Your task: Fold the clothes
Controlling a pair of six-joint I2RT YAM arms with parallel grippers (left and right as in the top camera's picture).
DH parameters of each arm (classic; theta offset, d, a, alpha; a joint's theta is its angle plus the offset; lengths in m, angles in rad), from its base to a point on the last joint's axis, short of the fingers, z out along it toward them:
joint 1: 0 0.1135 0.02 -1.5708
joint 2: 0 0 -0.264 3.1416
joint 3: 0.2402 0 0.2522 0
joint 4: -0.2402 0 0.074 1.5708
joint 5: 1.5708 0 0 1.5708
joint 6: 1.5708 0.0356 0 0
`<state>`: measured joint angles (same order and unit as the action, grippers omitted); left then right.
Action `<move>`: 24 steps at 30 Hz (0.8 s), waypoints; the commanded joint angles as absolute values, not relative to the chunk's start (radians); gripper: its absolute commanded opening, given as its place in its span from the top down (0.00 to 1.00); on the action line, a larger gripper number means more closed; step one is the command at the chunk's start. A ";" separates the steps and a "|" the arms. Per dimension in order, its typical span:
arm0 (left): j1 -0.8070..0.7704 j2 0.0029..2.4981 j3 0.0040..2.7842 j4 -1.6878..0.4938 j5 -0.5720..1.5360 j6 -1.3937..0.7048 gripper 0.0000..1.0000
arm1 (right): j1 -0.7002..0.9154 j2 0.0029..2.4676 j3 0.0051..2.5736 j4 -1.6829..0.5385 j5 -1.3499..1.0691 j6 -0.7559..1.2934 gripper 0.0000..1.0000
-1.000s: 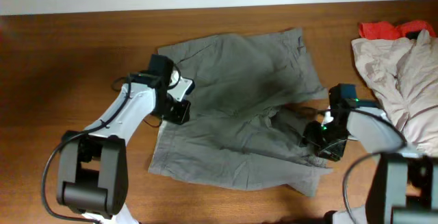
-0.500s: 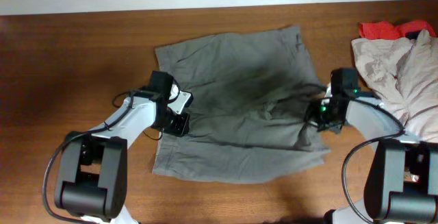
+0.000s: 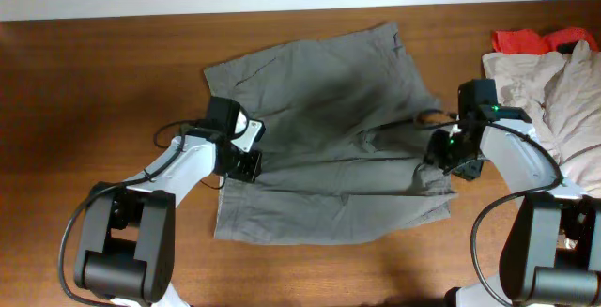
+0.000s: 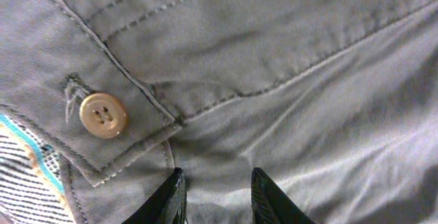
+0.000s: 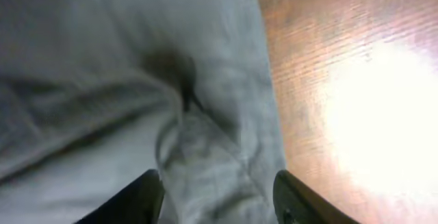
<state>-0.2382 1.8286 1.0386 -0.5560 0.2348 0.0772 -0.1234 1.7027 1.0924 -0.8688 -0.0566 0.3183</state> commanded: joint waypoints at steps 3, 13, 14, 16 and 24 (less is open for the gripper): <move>-0.208 1.840 1.015 -0.517 0.133 0.041 0.68 | -0.119 1.608 1.107 -0.977 -0.083 0.294 0.38; -0.179 1.840 1.015 -0.490 0.083 -0.030 0.67 | -0.119 1.584 1.066 -1.163 -0.143 0.376 0.34; -0.175 1.840 1.015 -0.492 0.049 -0.057 0.67 | -0.119 1.584 1.058 -1.158 -0.165 0.368 0.37; -0.164 1.840 1.015 -0.493 0.013 -0.088 0.68 | -0.118 1.584 1.045 -1.144 -0.223 0.290 0.40; -0.088 1.840 1.015 -0.482 0.010 -0.124 0.67 | -0.062 1.584 1.006 -1.144 -0.336 0.057 0.46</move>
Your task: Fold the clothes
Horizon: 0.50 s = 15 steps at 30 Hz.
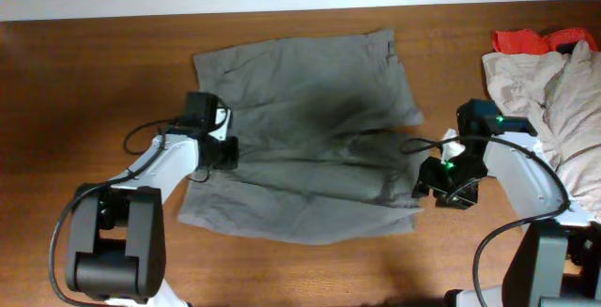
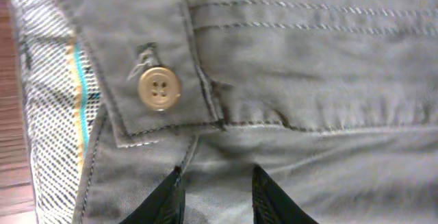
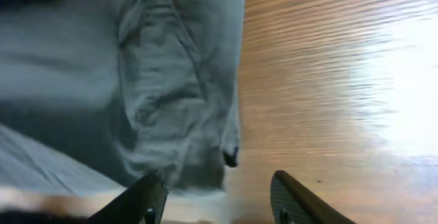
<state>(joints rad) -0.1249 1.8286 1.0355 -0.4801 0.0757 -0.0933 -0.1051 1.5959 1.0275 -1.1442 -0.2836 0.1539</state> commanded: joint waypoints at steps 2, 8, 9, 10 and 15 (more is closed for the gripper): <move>-0.078 1.840 1.015 -0.477 0.010 -0.124 0.67 | -0.015 1.584 0.986 -1.120 -0.324 0.055 0.47; -0.075 1.840 1.015 -0.464 0.010 -0.123 0.67 | 0.147 1.584 0.904 -0.967 -0.295 0.056 0.53; -0.075 1.840 1.015 -0.463 0.010 -0.123 0.67 | 0.170 1.584 0.890 -0.945 -0.294 0.056 0.55; -0.075 1.840 1.015 -0.464 0.010 -0.123 0.67 | 0.190 1.584 0.875 -0.925 -0.294 0.056 0.55; -0.075 1.840 1.015 -0.464 0.010 -0.123 0.67 | 0.242 1.584 0.819 -0.850 -0.233 0.086 0.55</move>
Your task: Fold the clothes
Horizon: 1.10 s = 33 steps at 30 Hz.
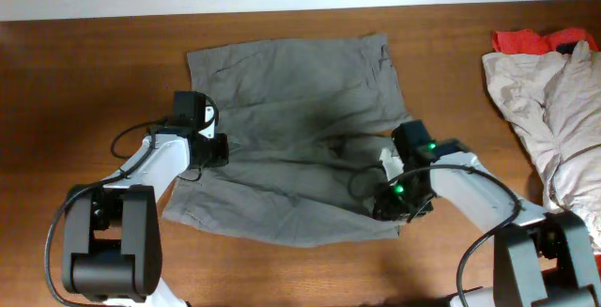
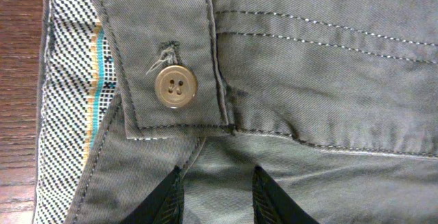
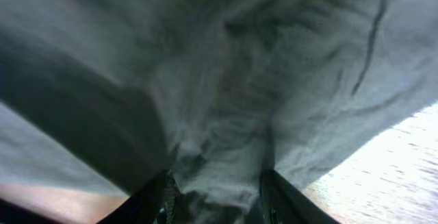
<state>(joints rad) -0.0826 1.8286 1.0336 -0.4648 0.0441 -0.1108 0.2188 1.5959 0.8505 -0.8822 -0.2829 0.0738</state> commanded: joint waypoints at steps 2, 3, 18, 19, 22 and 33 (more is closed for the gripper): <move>-0.075 1.840 1.015 -0.464 0.010 -0.123 0.67 | 0.242 1.584 0.820 -0.818 -0.236 0.085 0.56; -0.075 1.840 1.015 -0.464 0.010 -0.123 0.67 | 0.242 1.580 0.823 -0.804 -0.235 0.085 0.57; -0.075 1.840 1.015 -0.456 0.010 -0.103 0.60 | 0.242 1.307 0.910 -1.123 -0.250 0.248 0.42; -0.075 1.840 1.015 -0.453 0.010 -0.103 0.60 | 0.242 1.302 0.892 -1.131 -0.250 0.285 0.42; -0.075 1.840 1.015 -0.453 0.010 -0.103 0.58 | 0.242 1.303 0.830 -1.094 -0.254 0.305 0.44; -0.076 1.840 1.015 -0.452 0.011 -0.104 0.57 | 0.285 1.303 0.666 -0.902 -0.295 0.214 0.49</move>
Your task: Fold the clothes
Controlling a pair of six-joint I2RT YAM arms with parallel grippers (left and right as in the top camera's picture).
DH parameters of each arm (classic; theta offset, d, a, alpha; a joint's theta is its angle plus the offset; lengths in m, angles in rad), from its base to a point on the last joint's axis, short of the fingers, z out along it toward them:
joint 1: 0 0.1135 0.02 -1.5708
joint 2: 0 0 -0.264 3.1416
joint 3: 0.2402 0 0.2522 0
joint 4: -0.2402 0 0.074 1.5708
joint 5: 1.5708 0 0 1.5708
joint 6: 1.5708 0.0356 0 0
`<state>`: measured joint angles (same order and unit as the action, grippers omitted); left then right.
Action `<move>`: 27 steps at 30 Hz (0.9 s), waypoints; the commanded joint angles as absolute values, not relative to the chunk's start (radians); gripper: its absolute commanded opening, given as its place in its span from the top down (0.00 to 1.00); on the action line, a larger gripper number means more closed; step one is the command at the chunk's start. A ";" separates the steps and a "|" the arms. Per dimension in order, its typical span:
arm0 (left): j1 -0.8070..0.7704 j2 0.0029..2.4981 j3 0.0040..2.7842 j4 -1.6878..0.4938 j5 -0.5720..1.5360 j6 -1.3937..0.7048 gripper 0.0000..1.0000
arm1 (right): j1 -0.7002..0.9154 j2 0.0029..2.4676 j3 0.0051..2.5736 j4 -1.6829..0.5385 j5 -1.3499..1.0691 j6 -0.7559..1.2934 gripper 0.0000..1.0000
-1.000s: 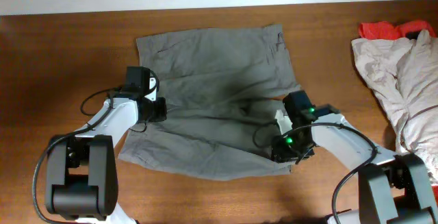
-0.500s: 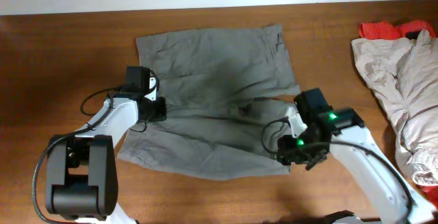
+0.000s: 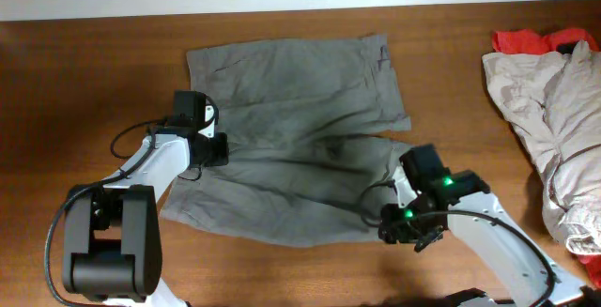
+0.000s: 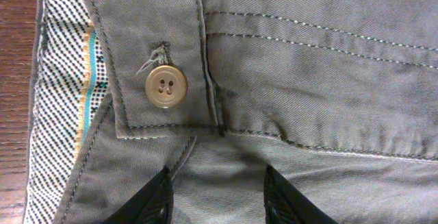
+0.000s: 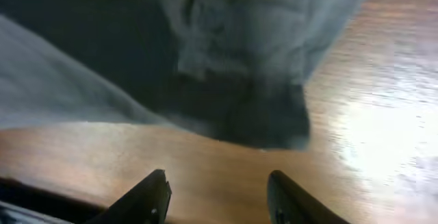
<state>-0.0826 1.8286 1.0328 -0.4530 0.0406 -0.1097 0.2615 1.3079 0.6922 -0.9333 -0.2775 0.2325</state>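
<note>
Grey shorts (image 3: 291,129) lie spread flat on the wooden table (image 3: 94,82), waistband to the left. My left gripper (image 3: 208,149) sits on the waistband beside the fly. In the left wrist view its gripper (image 4: 215,196) stands open on the cloth, just below the tan button (image 4: 166,85). My right gripper (image 3: 399,227) is off the shorts' near right corner. From the right wrist camera, the gripper (image 5: 219,196) is open over bare wood, with the shorts' hem (image 5: 226,46) ahead of it.
A pile of beige clothes (image 3: 554,91) lies at the table's right edge, with a red garment (image 3: 526,39) behind it. The table's far edge runs along the top of the overhead view.
My right gripper was in the bunched leg fabric and is now open over bare wood just past the hem. The left jaws stand a little wider. The shorts have not shifted.
At first both grippers were on the rumpled shorts, left at the waistband, right at the right edge. Then the shorts lay further left and flatter, and further left again. Now the right gripper is clear of them and the left rests open on the waistband.
</note>
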 commanded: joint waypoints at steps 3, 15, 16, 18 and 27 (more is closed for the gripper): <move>-0.076 1.840 1.015 -0.452 0.011 -0.104 0.57 | 0.288 1.307 0.664 -0.880 -0.303 0.214 0.49; -0.076 1.840 1.015 -0.452 0.014 -0.104 0.57 | 0.288 1.349 0.664 -0.690 -0.203 0.331 0.42; -0.076 1.840 1.015 -0.452 0.014 -0.104 0.57 | 0.288 1.356 0.664 -0.686 -0.201 0.331 0.42; -0.076 1.840 1.015 -0.452 0.015 -0.104 0.57 | 0.288 1.365 0.664 -0.692 -0.202 0.331 0.42; -0.076 1.840 1.015 -0.446 0.015 -0.104 0.57 | 0.288 1.366 0.664 -0.774 -0.206 0.331 0.42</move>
